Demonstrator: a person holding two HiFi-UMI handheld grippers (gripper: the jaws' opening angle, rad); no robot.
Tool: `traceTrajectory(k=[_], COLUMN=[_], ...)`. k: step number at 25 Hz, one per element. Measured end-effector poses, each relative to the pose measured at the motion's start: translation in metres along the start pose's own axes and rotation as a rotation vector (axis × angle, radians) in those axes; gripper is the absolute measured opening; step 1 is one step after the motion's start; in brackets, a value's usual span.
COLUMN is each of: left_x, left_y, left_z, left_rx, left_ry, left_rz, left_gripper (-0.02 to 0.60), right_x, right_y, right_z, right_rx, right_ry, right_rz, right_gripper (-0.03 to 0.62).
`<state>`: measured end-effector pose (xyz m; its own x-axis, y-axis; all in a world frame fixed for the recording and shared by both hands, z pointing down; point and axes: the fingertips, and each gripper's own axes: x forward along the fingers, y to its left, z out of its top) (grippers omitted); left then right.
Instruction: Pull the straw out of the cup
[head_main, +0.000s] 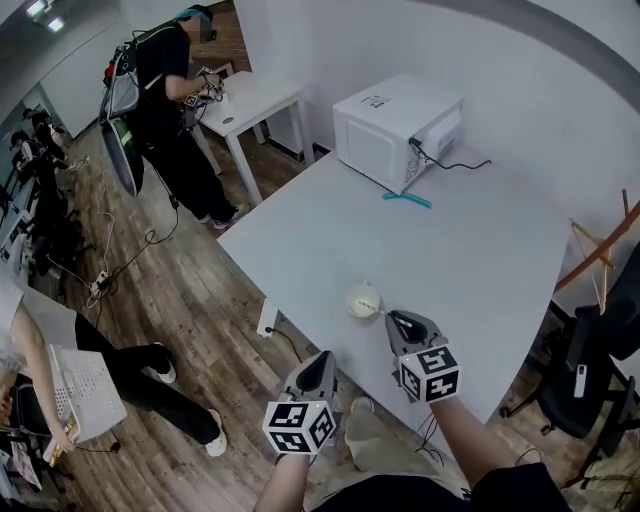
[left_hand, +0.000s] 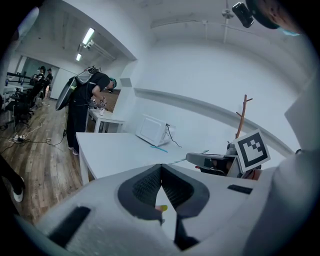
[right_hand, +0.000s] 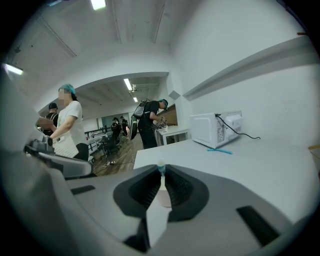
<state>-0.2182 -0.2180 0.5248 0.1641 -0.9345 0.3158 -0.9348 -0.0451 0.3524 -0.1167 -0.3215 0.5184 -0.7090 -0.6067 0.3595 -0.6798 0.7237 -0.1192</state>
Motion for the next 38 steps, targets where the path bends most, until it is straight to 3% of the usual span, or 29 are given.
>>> traceTrajectory(k=[19, 38], left_x=[-0.046, -0.071], left_y=[-0.045, -0.07], left_z=[-0.009, -0.017], left_rx=[0.027, 0.026], left_ry=[-0.037, -0.059], left_rz=[-0.019, -0.029], left_gripper=[0.018, 0.018], right_x=[-0.089, -0.133], right_y=[0.031, 0.039], right_z=[0.006, -0.002], right_rx=[-0.009, 0.008], right_ry=[-0.079, -0.105], right_rz=[0.006, -0.004], right_gripper=[0.043, 0.043])
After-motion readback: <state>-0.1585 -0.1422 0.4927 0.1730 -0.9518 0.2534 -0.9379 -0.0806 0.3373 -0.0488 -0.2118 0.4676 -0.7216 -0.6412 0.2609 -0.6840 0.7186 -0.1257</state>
